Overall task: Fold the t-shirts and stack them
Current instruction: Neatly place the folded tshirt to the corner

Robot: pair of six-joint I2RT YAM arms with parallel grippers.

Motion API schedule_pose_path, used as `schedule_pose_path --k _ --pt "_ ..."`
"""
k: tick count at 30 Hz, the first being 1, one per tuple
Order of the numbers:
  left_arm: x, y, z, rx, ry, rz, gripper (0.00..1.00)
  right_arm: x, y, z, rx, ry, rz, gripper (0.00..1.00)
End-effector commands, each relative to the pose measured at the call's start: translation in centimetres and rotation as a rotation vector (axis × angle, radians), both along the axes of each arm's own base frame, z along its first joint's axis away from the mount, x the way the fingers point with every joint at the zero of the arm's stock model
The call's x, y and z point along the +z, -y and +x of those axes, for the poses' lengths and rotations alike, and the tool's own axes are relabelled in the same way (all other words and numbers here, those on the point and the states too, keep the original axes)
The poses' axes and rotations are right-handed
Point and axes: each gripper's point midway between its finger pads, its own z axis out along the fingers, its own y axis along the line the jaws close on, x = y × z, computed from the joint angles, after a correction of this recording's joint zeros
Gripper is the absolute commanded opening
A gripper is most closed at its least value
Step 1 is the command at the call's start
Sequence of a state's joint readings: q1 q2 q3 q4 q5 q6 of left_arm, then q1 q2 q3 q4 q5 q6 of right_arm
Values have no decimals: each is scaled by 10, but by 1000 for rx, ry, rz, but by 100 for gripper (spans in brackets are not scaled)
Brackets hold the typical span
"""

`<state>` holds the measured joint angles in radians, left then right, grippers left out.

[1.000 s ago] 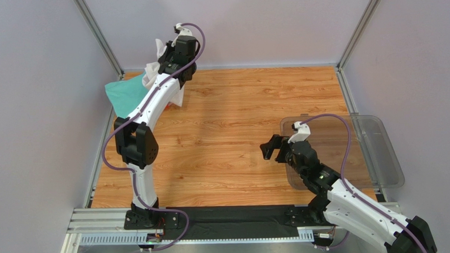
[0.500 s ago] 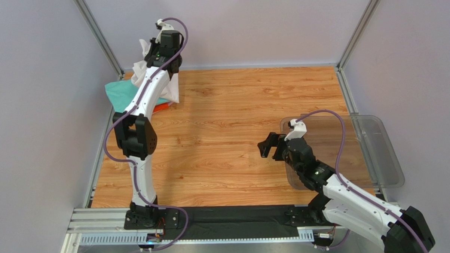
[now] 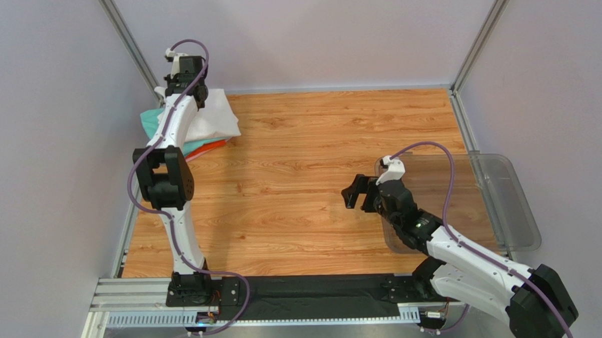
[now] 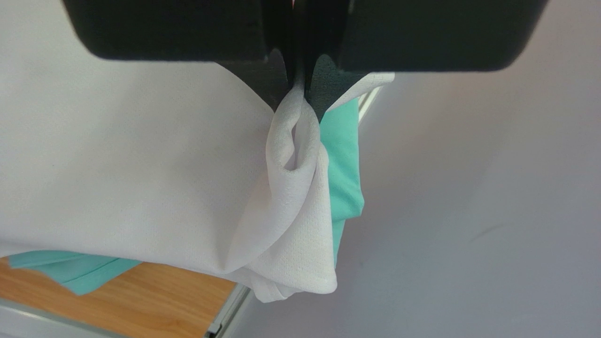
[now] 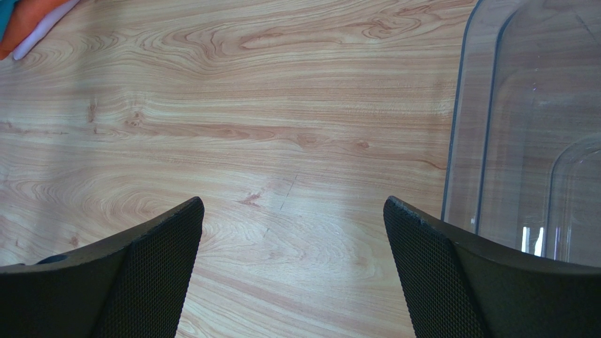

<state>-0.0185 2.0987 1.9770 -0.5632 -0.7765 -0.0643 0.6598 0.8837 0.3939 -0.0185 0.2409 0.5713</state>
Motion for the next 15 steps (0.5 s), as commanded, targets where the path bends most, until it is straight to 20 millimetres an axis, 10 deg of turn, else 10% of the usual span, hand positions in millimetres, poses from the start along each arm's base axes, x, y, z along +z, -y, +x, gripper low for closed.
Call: schedule_pose_path --k 1,15 --pt "16 -14 -4 45 95 -67 0 2 -2 1 -1 -12 1 100" --pt "-22 -57 -24 221 69 -108 8 -2 -4 1 3 -34 -4 100"
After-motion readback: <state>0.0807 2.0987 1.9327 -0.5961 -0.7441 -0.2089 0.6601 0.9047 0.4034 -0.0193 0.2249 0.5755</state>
